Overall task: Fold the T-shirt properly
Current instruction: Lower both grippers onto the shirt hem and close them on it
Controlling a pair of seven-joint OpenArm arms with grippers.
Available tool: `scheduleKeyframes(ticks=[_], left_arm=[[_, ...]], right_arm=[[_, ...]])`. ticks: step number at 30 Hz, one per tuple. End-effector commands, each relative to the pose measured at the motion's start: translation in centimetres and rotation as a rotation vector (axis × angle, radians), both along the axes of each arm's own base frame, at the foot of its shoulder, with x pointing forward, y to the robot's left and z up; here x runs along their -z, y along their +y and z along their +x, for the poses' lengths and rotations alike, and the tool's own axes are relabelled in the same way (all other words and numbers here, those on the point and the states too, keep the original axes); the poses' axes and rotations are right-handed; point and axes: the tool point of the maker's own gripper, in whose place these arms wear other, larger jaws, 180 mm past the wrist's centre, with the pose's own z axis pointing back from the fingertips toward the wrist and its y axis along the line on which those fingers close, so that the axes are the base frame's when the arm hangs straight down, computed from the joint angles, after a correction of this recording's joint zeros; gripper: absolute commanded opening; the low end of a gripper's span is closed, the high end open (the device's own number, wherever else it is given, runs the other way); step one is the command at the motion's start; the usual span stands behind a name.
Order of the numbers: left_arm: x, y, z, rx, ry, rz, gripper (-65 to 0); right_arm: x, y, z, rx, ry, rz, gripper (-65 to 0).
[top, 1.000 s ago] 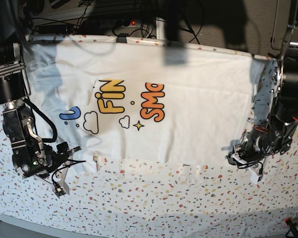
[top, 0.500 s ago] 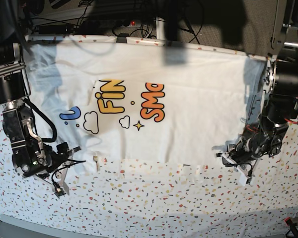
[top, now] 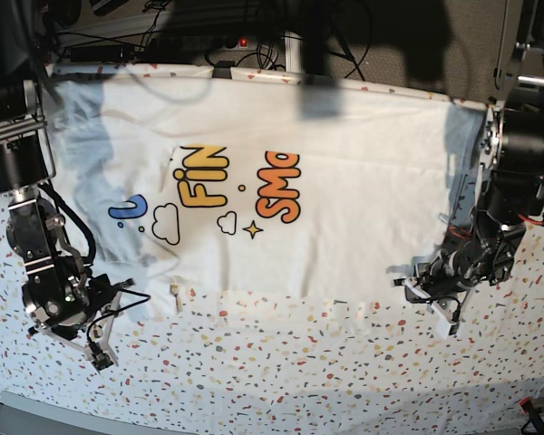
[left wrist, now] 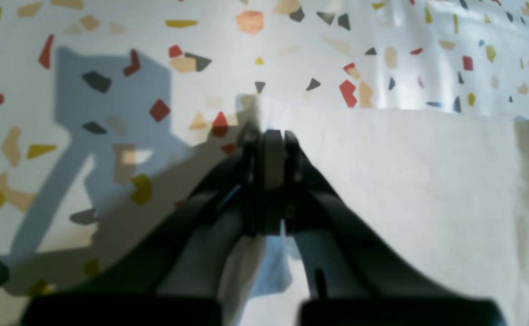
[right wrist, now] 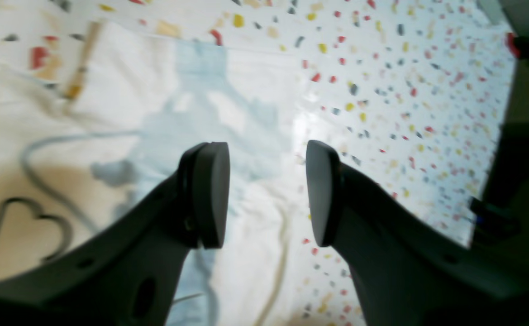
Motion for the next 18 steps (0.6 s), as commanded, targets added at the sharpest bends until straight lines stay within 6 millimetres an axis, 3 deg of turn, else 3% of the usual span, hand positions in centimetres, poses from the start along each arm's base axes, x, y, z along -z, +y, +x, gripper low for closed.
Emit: scheduleKeyframes(ticks=[1, 4, 7, 13, 18], left_arm=[[-2.6, 0.2, 1.9, -0.004, -0.061, -0.008, -65.0], [-2.4, 0.1, 1.7, 0.000, -0.046, -0.008, -65.0], [-2.4, 0.1, 1.8, -0.001, -0.047, -0.008, -65.0], [-2.6, 0.1, 1.9, -0.003, -0.059, -0.010, -65.0], [-2.6, -0.4, 2.0, 0.003, -0.059, -0.015, -65.0]], right_arm=[[-2.6, -2.1, 1.1, 0.054, -0.070, -0.029, -37.3], [-2.6, -5.9, 1.1, 0.179, -0.082, 0.021, -37.3], [-2.0, -9.3, 0.8, 0.290, -0.090, 0.181, -37.3], [0.6, -12.3, -0.6, 0.339, -0.020, 0.468, -37.2], [1.6, -13.1, -0.3, 0.290, -0.123, 0.566, -37.2]])
